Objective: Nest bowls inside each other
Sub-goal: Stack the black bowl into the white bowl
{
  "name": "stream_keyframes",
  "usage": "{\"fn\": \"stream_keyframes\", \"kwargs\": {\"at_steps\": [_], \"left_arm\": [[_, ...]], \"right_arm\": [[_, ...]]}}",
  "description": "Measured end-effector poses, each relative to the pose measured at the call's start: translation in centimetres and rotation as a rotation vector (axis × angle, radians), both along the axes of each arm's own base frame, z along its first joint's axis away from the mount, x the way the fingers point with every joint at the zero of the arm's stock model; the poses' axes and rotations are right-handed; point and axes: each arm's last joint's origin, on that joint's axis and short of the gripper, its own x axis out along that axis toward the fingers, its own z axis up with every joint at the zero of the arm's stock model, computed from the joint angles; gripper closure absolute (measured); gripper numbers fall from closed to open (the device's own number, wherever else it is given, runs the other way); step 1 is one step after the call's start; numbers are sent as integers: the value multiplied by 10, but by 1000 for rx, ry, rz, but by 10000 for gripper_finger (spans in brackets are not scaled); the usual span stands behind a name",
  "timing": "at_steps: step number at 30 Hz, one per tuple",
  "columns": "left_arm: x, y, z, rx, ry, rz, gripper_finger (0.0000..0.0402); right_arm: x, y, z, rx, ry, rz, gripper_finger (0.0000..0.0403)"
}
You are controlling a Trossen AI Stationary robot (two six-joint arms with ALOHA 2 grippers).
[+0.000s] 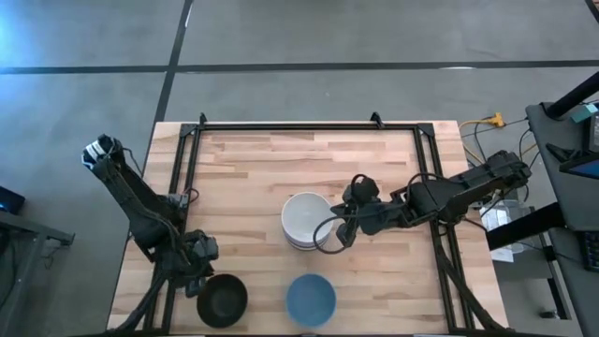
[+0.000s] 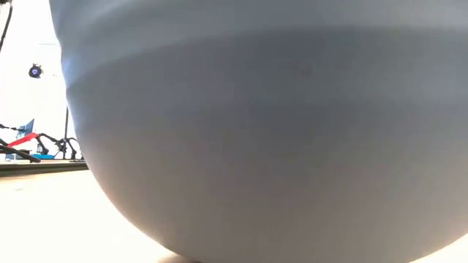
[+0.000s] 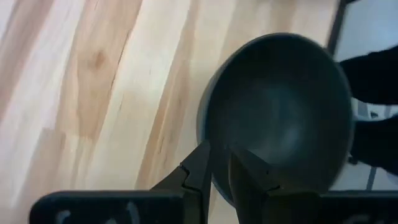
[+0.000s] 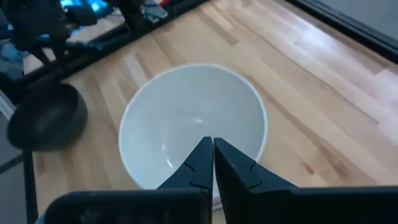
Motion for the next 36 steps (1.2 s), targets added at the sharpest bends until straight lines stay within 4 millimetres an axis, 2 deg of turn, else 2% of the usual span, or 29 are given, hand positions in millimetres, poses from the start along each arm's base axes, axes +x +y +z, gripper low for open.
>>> {"fn": "stream_keyframes", "kwargs": {"at_steps": [11, 21, 27, 31, 36], "left_arm": [[14, -11, -22, -22, 149, 76, 368], [27, -16, -38, -25, 204, 91, 368], [28, -17, -38, -56, 220, 108, 365], [28, -15, -35, -72, 216, 117, 339], [28, -15, -35, -77, 220, 134, 282]], "right_arm": [[-6, 0, -11, -37, 98, 22, 394], [-17, 5, -7, -51, 120, 63, 394], [-27, 5, -2, -53, 127, 74, 394], [-32, 3, 3, -47, 108, 72, 394], [-36, 1, 6, -42, 93, 72, 394]]}}
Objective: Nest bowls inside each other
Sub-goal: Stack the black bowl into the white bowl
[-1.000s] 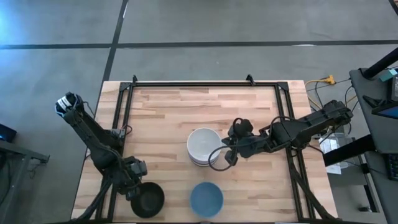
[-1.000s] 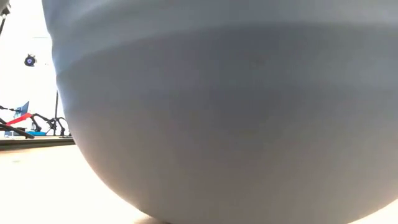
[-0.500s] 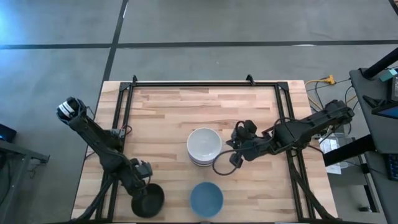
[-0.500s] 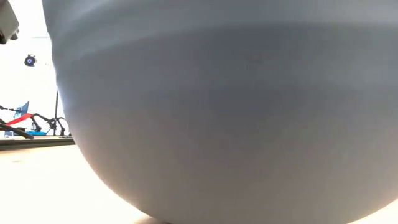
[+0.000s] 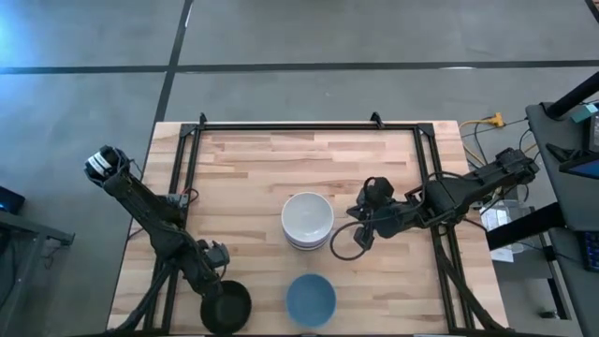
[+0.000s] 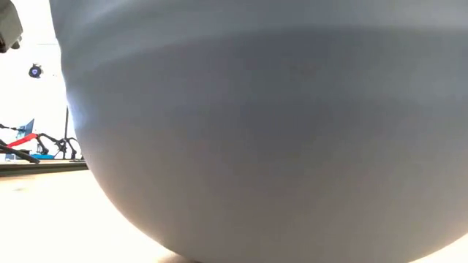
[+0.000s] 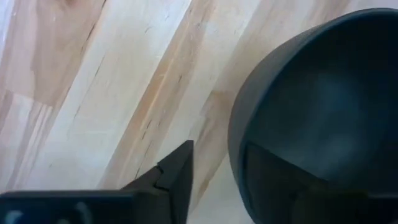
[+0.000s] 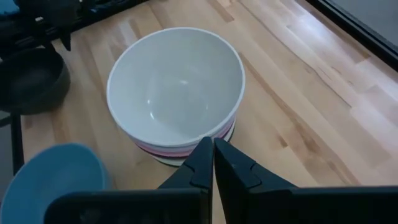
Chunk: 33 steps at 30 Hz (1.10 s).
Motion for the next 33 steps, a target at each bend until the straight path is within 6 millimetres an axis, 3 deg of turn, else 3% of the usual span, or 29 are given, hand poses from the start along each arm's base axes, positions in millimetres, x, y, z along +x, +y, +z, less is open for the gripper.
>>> {"fn": "stream_keyframes", "kwargs": {"at_steps": [7, 20, 24, 29, 33], "left_arm": [[2, 1, -1, -9, -4, 17, 229], [16, -14, -25, -38, 63, -12, 228], [18, -17, -31, -40, 102, -25, 269], [16, -15, -26, -57, 89, -33, 379], [16, -10, -18, -70, 69, -24, 391]], "right_arm": [[-2, -1, 2, 9, -8, -5, 394], [-4, 7, 1, 24, -10, 7, 394], [-5, 10, 0, 42, -14, 5, 394], [-7, 13, 0, 43, -13, 14, 394], [-7, 13, 0, 43, -13, 14, 394]]}}
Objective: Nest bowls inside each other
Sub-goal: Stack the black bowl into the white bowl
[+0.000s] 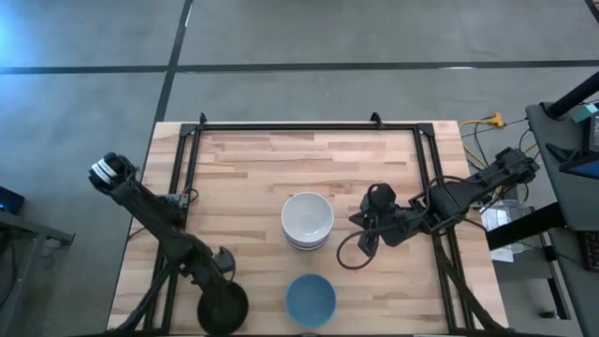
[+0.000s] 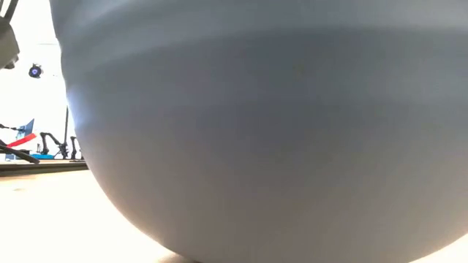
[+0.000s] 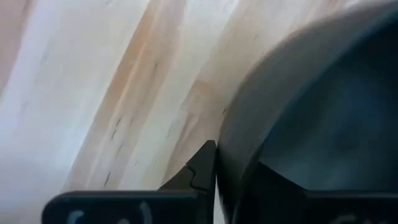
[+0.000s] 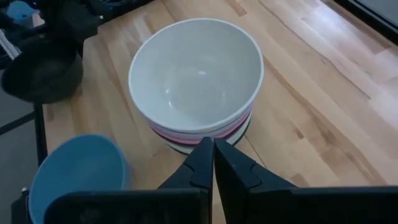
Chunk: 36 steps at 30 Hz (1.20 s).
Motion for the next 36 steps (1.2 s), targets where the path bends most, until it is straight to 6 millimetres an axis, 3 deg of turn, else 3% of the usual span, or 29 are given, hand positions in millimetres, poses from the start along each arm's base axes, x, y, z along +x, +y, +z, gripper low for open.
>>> {"fn": "stream_keyframes", "kwargs": {"at_steps": [4, 9, 15, 23, 31, 36], "left_arm": [[0, 8, 13, -39, -13, 27, 399], [10, 25, 58, -118, -134, 105, 400], [29, 60, 118, -82, -385, 205, 401], [70, 113, 176, 12, -626, 290, 401], [136, 172, 197, 31, -625, 350, 401], [173, 198, 200, 75, -479, 281, 401]], "right_arm": [[0, 0, 0, -3, 1, 2, 394], [-1, 0, -1, -12, 13, 5, 394], [-5, -2, -4, -38, 62, 7, 394], [-20, 5, 1, -46, 60, 53, 394], [-57, 13, 4, -145, -35, 22, 394], [-81, 4, -6, -93, -57, 7, 394]]}}
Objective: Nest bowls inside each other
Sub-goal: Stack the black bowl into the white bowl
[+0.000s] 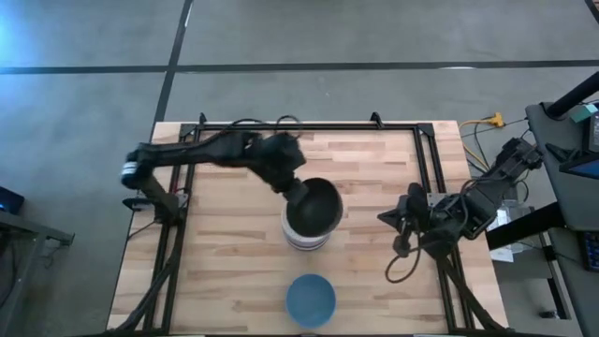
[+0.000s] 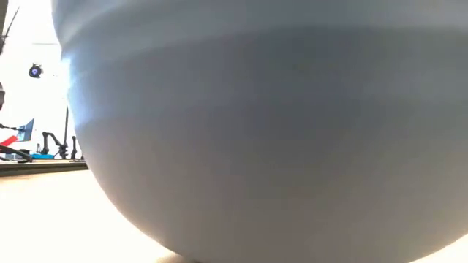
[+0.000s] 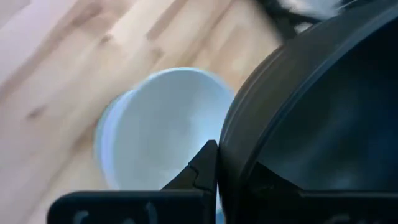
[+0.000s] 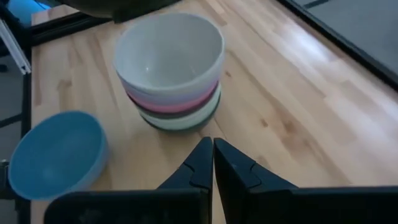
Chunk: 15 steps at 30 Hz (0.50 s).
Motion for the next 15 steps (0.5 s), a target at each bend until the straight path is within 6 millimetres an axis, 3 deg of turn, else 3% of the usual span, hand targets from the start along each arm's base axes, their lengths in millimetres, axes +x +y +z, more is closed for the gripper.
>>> {"fn": "stream_keyframes", "kwargs": {"at_steps": [8, 15], "left_arm": [[40, 16, 0, 29, 210, -39, 401], [57, 18, -31, -29, 407, -69, 401]], "right_arm": [[-32, -19, -20, 86, -29, -14, 394], [-47, -33, -22, 130, -67, -15, 394]]}}
